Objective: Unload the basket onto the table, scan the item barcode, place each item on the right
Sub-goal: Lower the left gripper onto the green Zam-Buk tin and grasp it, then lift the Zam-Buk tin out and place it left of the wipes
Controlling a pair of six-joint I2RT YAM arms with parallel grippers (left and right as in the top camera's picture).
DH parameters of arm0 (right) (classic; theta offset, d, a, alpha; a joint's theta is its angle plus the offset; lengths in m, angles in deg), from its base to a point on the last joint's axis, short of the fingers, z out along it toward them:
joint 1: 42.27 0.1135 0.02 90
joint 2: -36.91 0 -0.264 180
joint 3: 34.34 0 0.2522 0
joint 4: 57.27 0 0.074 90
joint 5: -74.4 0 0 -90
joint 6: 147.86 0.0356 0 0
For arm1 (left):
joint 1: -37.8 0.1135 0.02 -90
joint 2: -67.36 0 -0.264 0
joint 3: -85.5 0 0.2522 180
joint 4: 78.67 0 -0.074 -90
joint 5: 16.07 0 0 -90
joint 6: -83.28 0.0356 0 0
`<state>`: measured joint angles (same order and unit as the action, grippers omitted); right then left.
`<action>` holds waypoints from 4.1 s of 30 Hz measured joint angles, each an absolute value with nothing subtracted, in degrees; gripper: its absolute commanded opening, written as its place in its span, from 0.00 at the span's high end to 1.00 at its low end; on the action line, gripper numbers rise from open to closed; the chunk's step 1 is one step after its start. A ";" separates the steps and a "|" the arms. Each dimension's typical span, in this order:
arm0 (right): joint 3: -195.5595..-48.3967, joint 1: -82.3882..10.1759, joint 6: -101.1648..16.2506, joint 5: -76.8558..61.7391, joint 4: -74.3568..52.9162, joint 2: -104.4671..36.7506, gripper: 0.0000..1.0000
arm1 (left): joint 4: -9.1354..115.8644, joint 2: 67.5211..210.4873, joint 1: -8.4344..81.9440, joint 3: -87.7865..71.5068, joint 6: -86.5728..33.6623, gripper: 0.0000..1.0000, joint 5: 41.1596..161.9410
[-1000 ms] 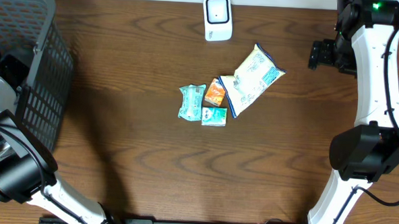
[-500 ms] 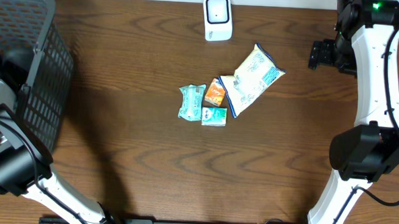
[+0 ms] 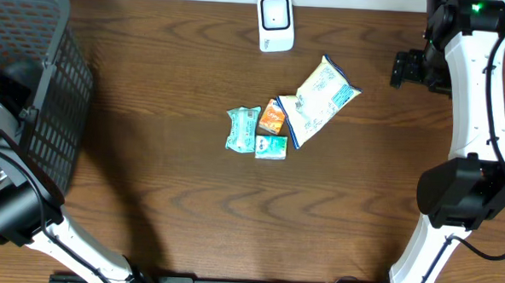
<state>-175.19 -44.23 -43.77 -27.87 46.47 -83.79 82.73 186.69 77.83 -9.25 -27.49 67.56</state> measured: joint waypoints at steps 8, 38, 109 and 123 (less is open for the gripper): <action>-175.19 -44.27 -43.77 -27.90 46.47 -83.79 0.01 | 81.94 187.21 77.83 -9.25 -23.60 0.02 67.58; -175.19 -44.27 -43.77 -27.87 46.47 -83.79 0.01 | 78.49 188.37 77.77 -9.30 -19.12 0.34 66.51; -175.19 -44.27 -43.77 -27.90 46.47 -83.79 0.01 | 52.72 171.52 22.91 -9.04 -24.15 0.32 82.97; -175.19 -44.27 -43.77 -27.87 46.47 -83.79 0.01 | 58.18 181.26 22.91 -9.01 -22.01 0.22 82.56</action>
